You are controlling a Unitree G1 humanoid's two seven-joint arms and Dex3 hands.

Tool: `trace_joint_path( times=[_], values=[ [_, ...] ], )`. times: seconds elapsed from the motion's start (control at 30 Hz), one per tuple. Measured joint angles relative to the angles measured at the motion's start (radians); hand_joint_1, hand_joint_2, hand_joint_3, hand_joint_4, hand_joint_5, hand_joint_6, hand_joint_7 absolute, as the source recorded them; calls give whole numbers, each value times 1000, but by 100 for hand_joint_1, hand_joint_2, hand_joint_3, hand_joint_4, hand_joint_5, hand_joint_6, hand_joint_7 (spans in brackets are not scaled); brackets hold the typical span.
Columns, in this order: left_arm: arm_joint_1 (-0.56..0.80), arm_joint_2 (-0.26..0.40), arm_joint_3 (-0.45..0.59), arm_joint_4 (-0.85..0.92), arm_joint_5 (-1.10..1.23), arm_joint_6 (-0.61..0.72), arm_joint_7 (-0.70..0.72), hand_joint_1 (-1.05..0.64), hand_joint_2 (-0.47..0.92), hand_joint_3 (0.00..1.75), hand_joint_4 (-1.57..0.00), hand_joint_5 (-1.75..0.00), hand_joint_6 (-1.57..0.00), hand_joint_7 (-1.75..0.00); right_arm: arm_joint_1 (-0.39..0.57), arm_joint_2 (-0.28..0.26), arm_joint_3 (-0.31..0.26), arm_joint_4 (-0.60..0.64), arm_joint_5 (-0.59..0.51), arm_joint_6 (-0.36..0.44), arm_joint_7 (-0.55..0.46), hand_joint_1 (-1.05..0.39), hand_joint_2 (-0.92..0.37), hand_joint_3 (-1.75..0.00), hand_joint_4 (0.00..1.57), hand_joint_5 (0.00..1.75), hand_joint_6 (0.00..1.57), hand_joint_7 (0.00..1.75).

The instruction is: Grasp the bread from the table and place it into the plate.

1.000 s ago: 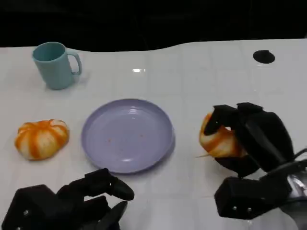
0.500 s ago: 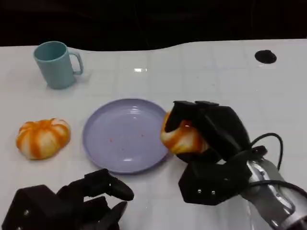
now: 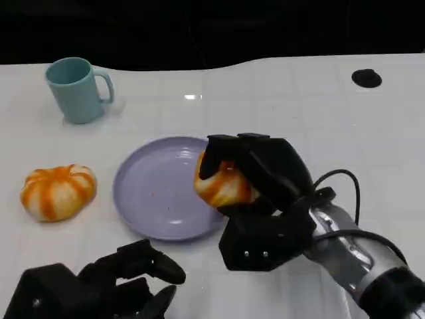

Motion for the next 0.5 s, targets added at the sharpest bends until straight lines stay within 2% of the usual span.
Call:
trace_joint_path(
  times=[0.2, 0.37, 0.43, 0.5],
  values=[
    [3, 0, -8, -5, 19, 0, 1, -22, 77, 72, -66, -175, -61, -134, -85, 64, 15, 159, 2, -15, -51, -15, -35, -124, 96, 175, 69, 170],
    [4, -9, -8, -6, 19, 3, 6, -23, 76, 72, -67, -175, -60, -134, -140, 104, 15, 266, 20, -26, -83, -13, -37, -120, 91, 175, 74, 152],
    [4, -9, -9, -6, 19, 4, 6, -23, 76, 72, -67, -175, -60, -134, -151, 113, 14, 298, 26, -26, -84, -14, -41, -115, 89, 175, 75, 141],
    [5, -9, -9, -7, 19, 5, 6, -22, 76, 72, -68, -175, -60, -133, -159, 121, 9, 320, 49, -25, -73, -16, -49, -102, 75, 170, 77, 111]
  ],
)
